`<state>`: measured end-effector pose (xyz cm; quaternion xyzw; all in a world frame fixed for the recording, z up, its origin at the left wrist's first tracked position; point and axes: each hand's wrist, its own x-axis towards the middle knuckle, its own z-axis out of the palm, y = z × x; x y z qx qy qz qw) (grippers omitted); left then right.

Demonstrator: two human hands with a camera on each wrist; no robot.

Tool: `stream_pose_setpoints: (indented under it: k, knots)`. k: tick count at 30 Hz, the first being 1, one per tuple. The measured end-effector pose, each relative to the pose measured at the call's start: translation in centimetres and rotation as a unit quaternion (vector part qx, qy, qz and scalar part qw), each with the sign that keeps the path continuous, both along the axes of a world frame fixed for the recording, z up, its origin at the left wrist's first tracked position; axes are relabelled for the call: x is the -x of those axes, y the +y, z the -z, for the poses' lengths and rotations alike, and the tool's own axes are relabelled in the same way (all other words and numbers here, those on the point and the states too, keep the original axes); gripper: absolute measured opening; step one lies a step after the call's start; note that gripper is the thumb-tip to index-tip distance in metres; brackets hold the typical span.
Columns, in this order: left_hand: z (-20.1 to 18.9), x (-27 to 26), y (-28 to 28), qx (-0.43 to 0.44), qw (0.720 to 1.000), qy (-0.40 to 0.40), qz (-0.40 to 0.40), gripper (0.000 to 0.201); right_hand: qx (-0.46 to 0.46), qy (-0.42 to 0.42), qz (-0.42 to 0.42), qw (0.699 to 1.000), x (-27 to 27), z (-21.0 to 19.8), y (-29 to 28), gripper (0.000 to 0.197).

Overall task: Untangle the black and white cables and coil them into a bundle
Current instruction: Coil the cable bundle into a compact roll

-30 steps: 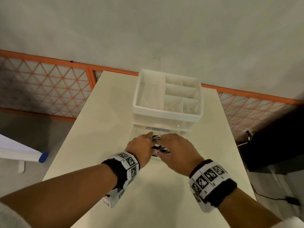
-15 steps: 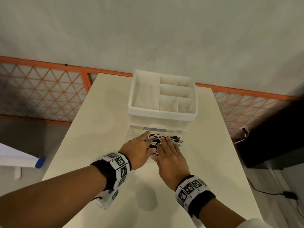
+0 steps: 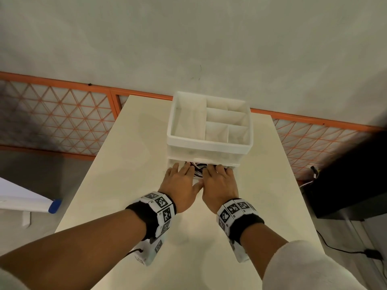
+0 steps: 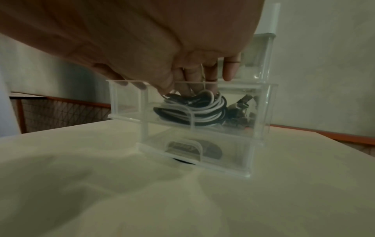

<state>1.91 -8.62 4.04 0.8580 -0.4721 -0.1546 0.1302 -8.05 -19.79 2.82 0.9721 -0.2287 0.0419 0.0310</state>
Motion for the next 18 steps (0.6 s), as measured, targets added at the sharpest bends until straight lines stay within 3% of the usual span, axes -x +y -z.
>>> stream_pose_setpoints:
  k: [3, 6, 8, 15, 18]
  knots:
    - [-0.8, -0.1, 1.2, 0.026, 0.999, 0.018, -0.008, 0.069, -0.026, -0.038, 0.03, 0.998, -0.6, 0.6, 0.2, 0.019]
    - [-2.5, 0.1, 3.3, 0.076, 0.995, 0.065, -0.025, 0.071, -0.054, -0.141, 0.038, 0.988, -0.6, 1.5, 0.2, 0.001]
    - [-3.3, 0.2, 5.3, 0.093, 0.99, 0.099, -0.05, 0.066, -0.066, -0.178, 0.043, 0.981, -0.5, 2.0, 0.1, 0.004]
    - [-2.9, 0.4, 12.4, 0.133, 0.971, 0.165, -0.115, 0.07, -0.002, -0.167, 0.085, 0.982, -0.5, 1.2, -0.5, 0.015]
    - [-2.2, 1.4, 14.8, 0.134, 0.963, 0.201, -0.124, 0.059, -0.005, -0.15, 0.095, 0.984, -0.8, 0.6, -0.7, 0.015]
